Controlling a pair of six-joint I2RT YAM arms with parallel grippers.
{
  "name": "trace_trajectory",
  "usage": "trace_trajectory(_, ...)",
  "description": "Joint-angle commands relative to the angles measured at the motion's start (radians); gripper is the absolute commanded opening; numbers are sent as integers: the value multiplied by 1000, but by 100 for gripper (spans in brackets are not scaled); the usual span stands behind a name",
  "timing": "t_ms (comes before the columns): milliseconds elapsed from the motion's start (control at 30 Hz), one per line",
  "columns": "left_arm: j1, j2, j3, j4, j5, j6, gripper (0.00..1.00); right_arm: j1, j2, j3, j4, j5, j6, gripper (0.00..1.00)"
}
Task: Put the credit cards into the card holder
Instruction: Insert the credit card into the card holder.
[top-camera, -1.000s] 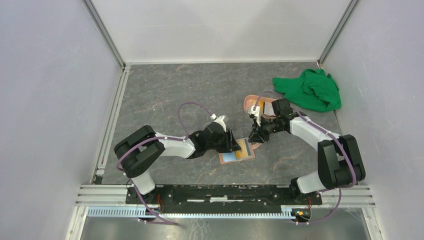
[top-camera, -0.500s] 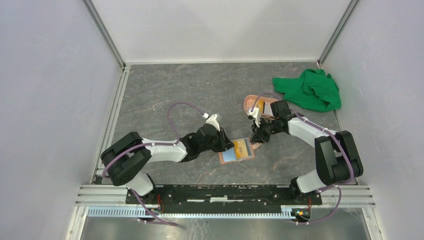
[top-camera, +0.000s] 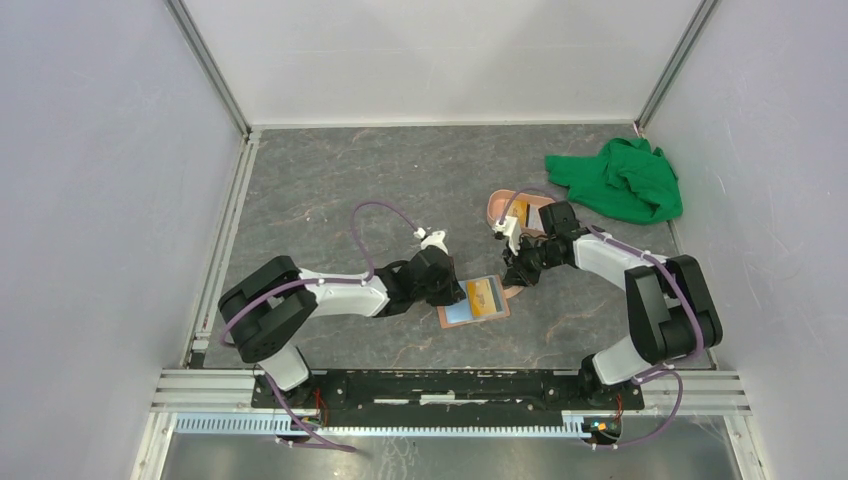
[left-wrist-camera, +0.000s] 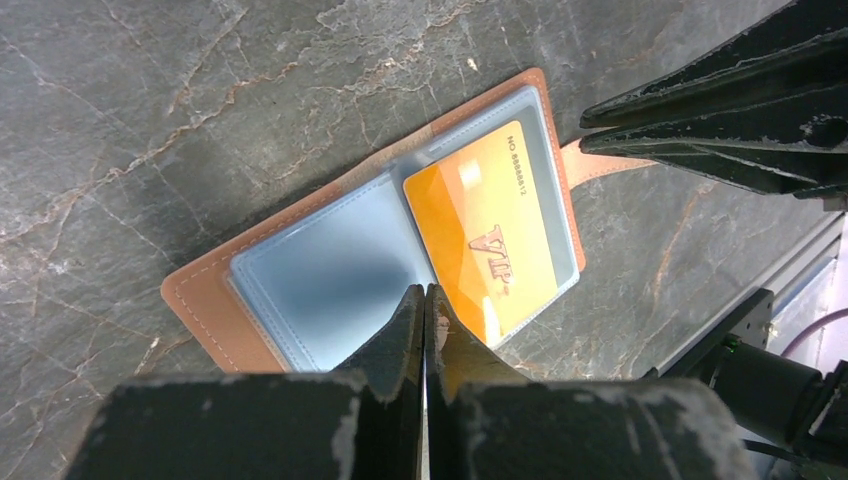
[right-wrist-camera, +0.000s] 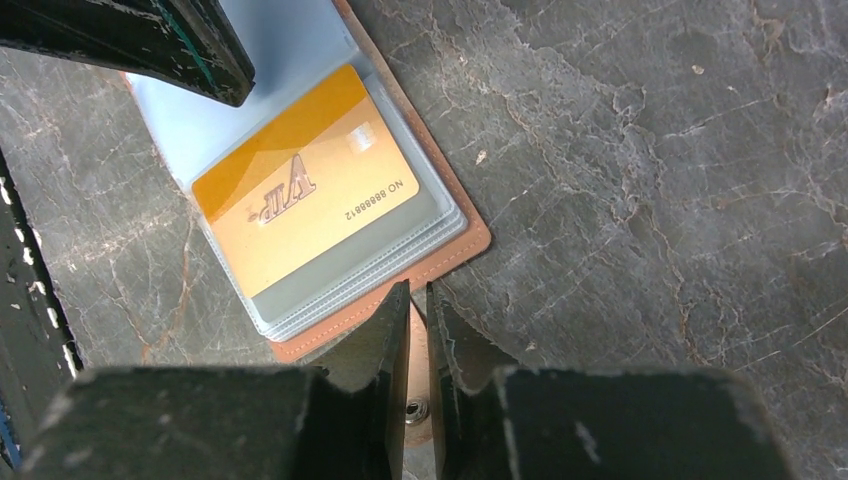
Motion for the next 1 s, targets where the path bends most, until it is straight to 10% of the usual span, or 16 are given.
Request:
trace_trajectory(0,-5,46,53,-25,-19,17,2,12,13,-6,27,21,9,16)
trace_trajectory(967,-14,94,113,-5,0,42,7,-7,-26,36,-56,28,-54,28)
